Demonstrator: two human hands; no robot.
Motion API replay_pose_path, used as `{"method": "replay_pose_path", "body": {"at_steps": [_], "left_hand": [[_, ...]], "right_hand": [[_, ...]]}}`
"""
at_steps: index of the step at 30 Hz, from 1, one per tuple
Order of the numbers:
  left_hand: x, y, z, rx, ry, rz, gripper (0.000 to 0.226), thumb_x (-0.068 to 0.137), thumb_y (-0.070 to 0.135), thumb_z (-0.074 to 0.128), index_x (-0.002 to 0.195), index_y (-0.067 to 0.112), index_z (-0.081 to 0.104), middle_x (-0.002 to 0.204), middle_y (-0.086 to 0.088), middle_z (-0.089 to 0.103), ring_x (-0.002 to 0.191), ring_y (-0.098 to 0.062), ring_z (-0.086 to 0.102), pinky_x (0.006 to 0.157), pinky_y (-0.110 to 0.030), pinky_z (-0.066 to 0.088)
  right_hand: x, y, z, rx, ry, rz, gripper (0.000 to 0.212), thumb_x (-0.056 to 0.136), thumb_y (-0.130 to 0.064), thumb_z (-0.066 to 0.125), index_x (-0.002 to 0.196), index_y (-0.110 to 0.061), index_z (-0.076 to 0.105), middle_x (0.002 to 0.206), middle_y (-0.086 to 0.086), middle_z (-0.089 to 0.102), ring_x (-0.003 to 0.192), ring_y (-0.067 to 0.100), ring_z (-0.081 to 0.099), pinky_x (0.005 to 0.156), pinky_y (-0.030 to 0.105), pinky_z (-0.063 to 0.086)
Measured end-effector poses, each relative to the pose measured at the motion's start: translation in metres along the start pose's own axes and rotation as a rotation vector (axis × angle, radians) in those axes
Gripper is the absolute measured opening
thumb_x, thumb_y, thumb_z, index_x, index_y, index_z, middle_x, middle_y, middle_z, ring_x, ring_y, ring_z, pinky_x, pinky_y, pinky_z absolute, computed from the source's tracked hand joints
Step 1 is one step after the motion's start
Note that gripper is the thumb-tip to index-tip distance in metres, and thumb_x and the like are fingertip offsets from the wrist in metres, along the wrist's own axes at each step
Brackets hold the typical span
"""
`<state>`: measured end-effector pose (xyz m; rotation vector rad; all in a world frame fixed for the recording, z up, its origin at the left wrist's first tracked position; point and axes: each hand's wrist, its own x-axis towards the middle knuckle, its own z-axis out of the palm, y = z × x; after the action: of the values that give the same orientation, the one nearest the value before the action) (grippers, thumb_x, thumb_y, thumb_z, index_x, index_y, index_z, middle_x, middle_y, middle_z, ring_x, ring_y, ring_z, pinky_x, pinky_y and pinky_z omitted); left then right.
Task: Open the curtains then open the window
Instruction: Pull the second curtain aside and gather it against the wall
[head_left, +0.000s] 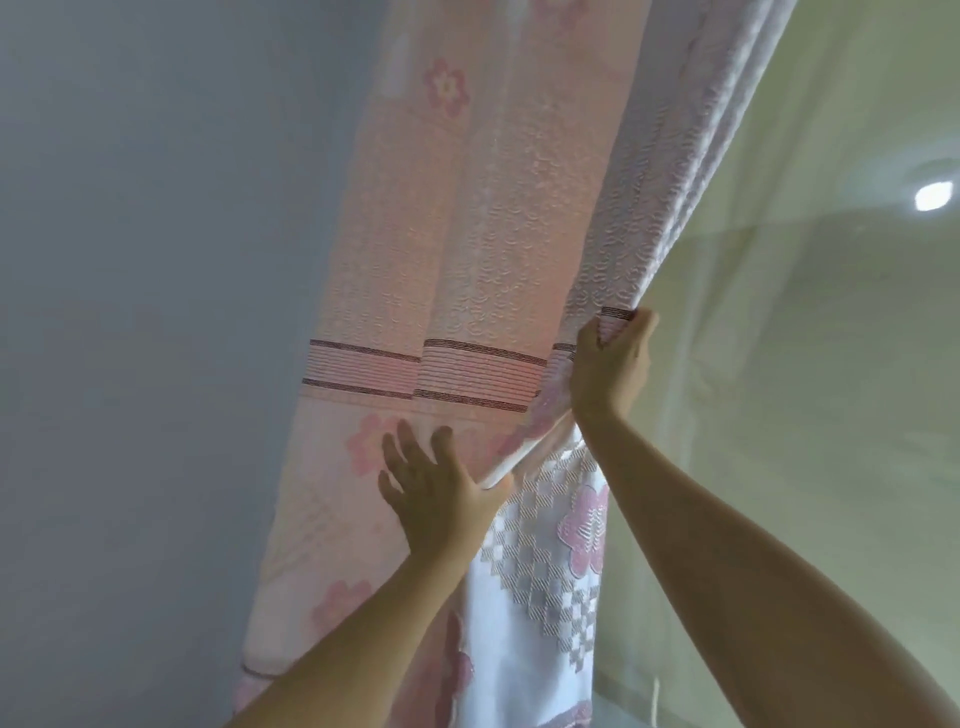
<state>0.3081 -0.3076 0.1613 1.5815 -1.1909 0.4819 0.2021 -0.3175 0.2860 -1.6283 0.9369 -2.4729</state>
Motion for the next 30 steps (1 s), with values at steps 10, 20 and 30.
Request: {"method": "replay_pose_path", "body": {"at_steps": [10, 20, 30], "left_hand": [[0.051, -0.044, 0.022, -0.247, 0.068, -0.088, 0.027, 0.081, 0.036, 0.059, 0.070, 0.013, 0.054, 0.078, -0.017, 0.069, 0.083, -0.039, 0.064, 0.073, -0.034, 0.042], [0.094, -0.110, 0.044, 0.188, 0.374, 0.080, 0.028, 0.058, 0.023, 0.081, 0.077, 0.010, 0.066, 0.101, -0.023, 0.067, 0.097, -0.044, 0.059, 0.068, -0.055, 0.049], [0.158, -0.199, 0.030, -0.136, 0.268, -0.255, 0.105, 0.062, 0.059, 0.068, 0.142, 0.020, 0.012, 0.149, -0.029, 0.018, 0.136, -0.045, 0.020, 0.102, -0.061, 0.025]], "right_hand": [[-0.009, 0.019, 0.088, -0.037, -0.050, -0.137, 0.037, 0.088, -0.023, 0.051, 0.122, -0.009, 0.044, 0.111, 0.010, 0.062, 0.092, 0.032, 0.059, 0.064, 0.027, 0.027], [-0.025, 0.035, 0.162, -0.091, -0.184, -0.157, 0.040, 0.091, -0.016, 0.043, 0.130, -0.012, 0.035, 0.115, 0.010, 0.060, 0.093, 0.032, 0.059, 0.063, 0.028, 0.030], [-0.056, 0.003, 0.252, -0.133, -0.149, -0.180, 0.032, 0.091, -0.010, 0.038, 0.123, -0.005, 0.038, 0.119, 0.013, 0.054, 0.095, 0.034, 0.054, 0.062, 0.029, 0.024]]}}
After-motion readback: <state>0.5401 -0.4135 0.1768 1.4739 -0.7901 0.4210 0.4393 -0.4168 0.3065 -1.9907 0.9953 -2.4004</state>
